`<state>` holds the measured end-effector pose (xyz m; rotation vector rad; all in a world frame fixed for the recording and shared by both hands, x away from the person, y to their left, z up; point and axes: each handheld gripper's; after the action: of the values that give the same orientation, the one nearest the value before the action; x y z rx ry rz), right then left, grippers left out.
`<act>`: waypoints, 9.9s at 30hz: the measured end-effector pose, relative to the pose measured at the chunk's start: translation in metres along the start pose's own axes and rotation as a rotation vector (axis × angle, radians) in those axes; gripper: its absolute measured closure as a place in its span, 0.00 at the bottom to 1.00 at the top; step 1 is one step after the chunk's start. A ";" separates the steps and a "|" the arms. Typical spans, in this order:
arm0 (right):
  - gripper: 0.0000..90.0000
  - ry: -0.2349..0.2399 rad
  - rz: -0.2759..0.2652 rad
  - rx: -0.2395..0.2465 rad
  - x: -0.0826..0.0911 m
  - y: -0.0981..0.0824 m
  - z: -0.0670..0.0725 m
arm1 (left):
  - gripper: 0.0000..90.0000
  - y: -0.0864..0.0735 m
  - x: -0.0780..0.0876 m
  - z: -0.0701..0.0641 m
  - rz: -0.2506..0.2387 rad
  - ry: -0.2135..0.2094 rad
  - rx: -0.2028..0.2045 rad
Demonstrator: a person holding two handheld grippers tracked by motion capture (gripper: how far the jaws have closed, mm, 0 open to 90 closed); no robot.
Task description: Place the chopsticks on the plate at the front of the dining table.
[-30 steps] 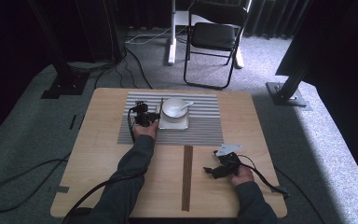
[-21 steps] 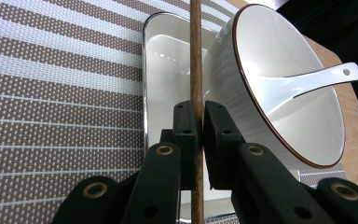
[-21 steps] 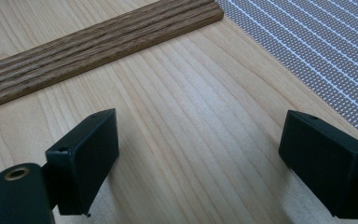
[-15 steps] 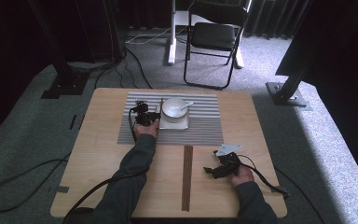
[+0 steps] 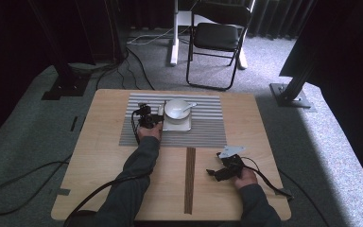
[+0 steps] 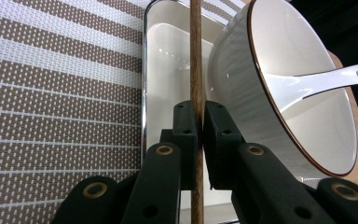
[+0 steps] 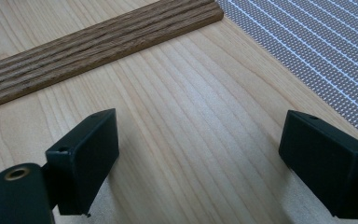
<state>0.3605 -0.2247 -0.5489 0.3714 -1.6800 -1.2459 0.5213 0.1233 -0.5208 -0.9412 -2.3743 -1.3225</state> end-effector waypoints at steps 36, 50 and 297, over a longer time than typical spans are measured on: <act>0.13 0.000 0.000 0.000 0.000 0.000 0.000 | 0.93 -0.002 -0.010 0.005 -0.019 -0.021 0.117; 0.13 0.000 0.000 0.000 0.000 0.000 0.000 | 0.93 -0.003 -0.012 0.007 -0.027 -0.029 0.149; 0.13 -0.001 0.000 -0.003 0.000 0.000 0.000 | 0.69 -0.162 0.098 -0.079 0.174 -0.219 -0.650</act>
<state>0.3603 -0.2245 -0.5490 0.3694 -1.6790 -1.2487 0.3355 0.0372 -0.5339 -1.4879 -1.9478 -2.0533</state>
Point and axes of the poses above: each handheld gripper's, and its own axes: x roughly backward along the jaws, y roughly out of its top, z roughly to its left, and after that the axes turned 13 degrees about -z, right-handed
